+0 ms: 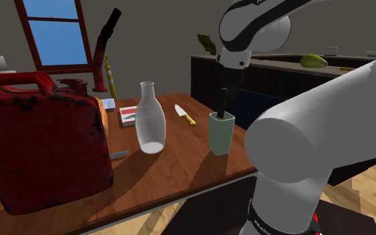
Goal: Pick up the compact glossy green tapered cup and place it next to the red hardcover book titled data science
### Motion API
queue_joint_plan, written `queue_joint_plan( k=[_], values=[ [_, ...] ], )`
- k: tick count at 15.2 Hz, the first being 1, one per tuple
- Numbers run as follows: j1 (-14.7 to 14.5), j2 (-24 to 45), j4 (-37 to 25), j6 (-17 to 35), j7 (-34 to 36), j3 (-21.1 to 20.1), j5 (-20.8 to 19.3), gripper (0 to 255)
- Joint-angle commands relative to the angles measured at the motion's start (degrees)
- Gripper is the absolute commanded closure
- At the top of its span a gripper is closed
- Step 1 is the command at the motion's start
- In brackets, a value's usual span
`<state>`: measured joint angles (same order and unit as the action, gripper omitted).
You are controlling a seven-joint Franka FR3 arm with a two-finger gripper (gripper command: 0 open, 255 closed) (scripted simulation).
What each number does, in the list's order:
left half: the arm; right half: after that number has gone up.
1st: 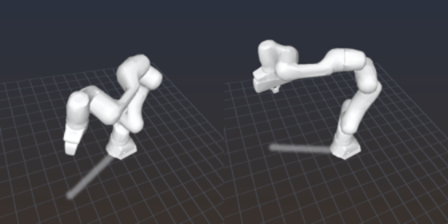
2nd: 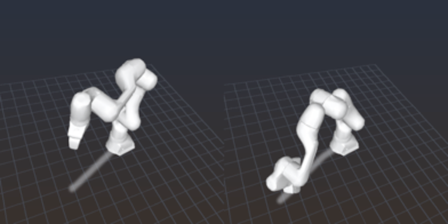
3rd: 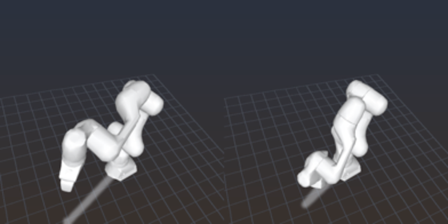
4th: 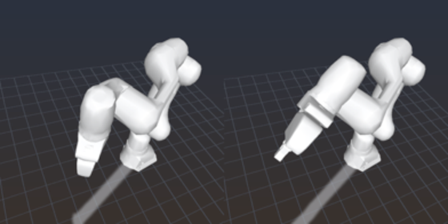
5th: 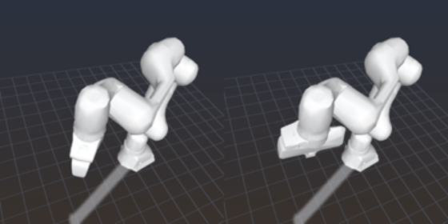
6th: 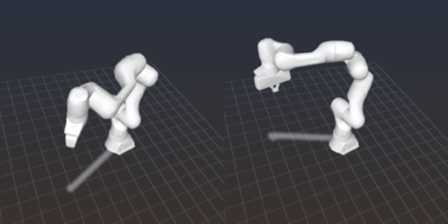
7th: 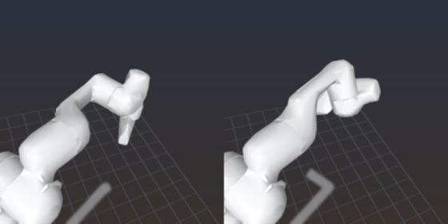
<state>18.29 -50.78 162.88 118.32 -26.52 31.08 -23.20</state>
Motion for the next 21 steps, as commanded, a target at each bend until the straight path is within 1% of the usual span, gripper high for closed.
queue_joint_plan(
  k=[1,4,11,12,21],
  values=[
    [0.1,0.9,1.1,2.1,0.0,0.7,-0.6,0],
    [0.1,2.4,2.3,4.8,0.1,1.7,-1.4,0],
    [0.1,2.4,2.3,4.7,0.1,1.7,-1.4,0],
    [0.1,2.4,2.3,4.7,0.1,1.7,-1.4,255],
    [0.1,2.4,2.3,4.8,0.1,1.7,-1.4,255]
  ],
)
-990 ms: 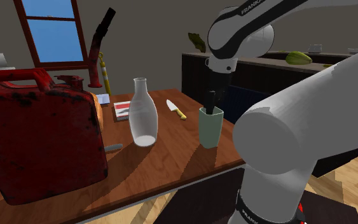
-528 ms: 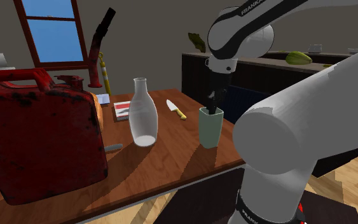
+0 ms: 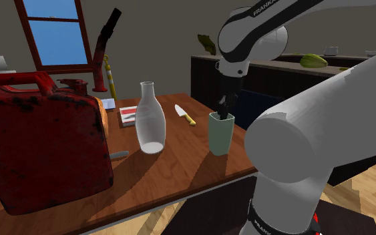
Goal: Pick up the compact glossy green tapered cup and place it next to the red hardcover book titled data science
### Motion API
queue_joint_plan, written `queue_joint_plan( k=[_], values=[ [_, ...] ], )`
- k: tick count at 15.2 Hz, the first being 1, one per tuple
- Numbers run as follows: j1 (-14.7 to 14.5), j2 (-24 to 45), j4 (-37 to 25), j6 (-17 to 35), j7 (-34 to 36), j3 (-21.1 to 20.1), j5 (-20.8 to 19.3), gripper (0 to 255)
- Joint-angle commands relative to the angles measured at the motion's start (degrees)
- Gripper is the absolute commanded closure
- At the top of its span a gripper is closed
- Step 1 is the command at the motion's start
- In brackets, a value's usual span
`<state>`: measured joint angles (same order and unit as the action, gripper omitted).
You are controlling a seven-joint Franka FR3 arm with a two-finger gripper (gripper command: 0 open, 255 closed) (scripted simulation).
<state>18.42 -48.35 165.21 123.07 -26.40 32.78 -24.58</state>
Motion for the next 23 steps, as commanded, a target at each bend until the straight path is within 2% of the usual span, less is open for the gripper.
queue_joint_plan(
  k=[1,11,23],
  values=[
    [-0.1,-0.5,-0.5,-1.0,0.0,-0.4,0.3,255],
    [-1.0,-4.1,-6.3,-10.2,0.0,-3.9,3.4,255],
    [-2.3,-5.4,-14.6,-19.7,0.0,-7.3,6.6,255]
  ],
)
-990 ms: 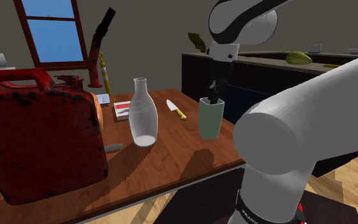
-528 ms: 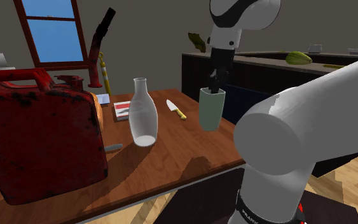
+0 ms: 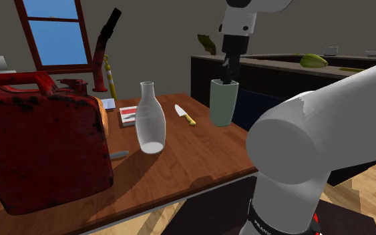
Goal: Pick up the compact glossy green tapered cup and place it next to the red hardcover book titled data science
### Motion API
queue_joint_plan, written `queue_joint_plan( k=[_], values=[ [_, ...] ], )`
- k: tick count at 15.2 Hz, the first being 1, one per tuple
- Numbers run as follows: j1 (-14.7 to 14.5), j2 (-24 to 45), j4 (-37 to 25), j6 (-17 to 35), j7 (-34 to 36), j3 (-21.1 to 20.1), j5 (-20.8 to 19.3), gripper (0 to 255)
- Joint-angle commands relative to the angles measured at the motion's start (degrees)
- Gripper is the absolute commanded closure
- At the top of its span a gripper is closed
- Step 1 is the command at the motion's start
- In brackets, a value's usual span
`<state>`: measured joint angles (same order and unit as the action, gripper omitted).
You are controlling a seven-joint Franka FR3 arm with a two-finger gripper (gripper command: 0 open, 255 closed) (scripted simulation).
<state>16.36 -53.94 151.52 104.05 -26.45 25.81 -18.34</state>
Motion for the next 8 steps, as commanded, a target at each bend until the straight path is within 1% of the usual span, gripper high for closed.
queue_joint_plan(
  k=[1,8],
  values=[
    [-0.3,0.2,-1.6,-1.4,0.1,-0.5,0.6,255],
    [-1.1,0.7,-7.1,-6.4,0.0,-2.1,2.1,255]
  ],
)
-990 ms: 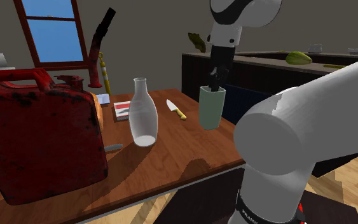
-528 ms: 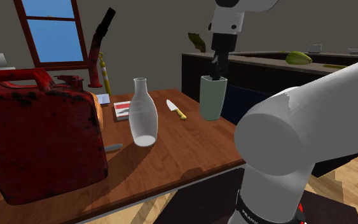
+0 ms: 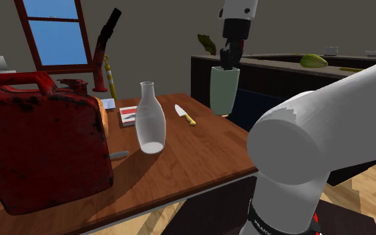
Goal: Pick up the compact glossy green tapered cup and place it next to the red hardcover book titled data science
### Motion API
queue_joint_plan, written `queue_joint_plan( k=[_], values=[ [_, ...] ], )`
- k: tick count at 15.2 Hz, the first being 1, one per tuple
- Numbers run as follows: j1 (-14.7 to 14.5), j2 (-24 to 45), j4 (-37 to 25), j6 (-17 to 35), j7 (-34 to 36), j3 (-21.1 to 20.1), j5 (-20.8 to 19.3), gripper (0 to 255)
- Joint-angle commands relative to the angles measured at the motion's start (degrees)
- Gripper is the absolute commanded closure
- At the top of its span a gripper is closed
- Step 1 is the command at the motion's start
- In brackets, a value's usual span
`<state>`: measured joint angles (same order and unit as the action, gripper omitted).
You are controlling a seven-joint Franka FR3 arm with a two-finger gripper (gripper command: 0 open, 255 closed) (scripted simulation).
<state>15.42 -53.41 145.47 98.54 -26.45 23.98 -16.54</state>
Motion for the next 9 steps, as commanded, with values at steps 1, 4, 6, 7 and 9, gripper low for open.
queue_joint_plan(
  k=[1,4,6,7,9],
  values=[
    [-0.3,0.3,-1.9,-1.5,0.0,-0.5,0.5,255],
    [-0.6,0.8,-4.4,-3.6,-0.1,-1.0,1.0,255],
    [-0.8,1.1,-6.1,-4.9,-0.1,-1.4,1.4,255],
    [-0.9,1.3,-6.9,-5.6,-0.1,-1.6,1.6,255],
    [-1.1,1.8,-8.7,-6.9,-0.2,-1.9,1.9,255]
  ],
)
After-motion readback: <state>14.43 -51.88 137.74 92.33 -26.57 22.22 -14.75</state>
